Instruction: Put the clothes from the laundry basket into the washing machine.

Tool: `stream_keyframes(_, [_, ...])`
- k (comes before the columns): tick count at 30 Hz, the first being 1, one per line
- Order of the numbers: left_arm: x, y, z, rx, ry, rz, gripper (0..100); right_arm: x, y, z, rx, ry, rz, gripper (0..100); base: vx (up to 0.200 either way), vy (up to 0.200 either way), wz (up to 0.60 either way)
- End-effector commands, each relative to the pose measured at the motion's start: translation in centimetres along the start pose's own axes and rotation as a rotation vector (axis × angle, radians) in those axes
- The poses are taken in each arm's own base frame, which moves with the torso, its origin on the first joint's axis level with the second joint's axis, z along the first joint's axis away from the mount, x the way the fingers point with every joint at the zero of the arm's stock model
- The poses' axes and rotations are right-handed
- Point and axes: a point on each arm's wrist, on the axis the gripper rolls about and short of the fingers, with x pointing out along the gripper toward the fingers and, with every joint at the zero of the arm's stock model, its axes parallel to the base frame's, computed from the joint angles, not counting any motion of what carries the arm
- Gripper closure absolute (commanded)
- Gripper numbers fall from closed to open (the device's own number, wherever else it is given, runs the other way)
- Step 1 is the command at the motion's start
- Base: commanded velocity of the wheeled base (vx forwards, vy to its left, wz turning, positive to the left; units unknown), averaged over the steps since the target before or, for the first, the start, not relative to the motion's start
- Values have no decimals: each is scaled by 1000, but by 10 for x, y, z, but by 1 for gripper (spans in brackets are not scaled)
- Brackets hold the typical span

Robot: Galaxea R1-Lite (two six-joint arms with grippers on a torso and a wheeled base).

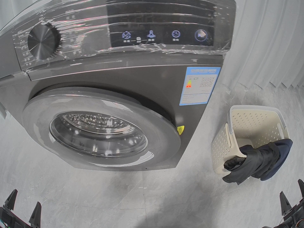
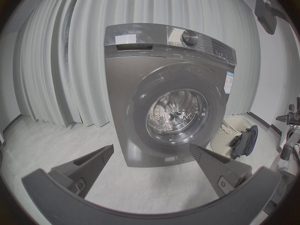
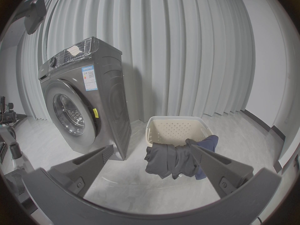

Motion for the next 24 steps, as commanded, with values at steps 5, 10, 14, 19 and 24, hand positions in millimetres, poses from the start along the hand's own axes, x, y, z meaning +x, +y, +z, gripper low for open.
stream_keyframes(5, [0, 0, -5, -1, 1, -1, 0, 0, 0, -5, 0, 0, 2, 0, 0, 0, 360])
stream_keyframes(10, [0, 0, -5, -1, 1, -1, 0, 0, 0, -5, 0, 0, 2, 0, 0, 160, 0])
stream_keyframes(14, [0, 0, -5, -1, 1, 1, 0, 0, 0, -5, 0, 0, 2, 0, 0, 200, 0])
stream_keyframes(19, [0, 0, -5, -1, 1, -1, 0, 0, 0, -5, 0, 0, 2, 0, 0, 160, 0])
stream_keyframes(24, [0, 0, -5, -1, 1, 1, 0, 0, 0, -5, 0, 0, 2, 0, 0, 0, 0])
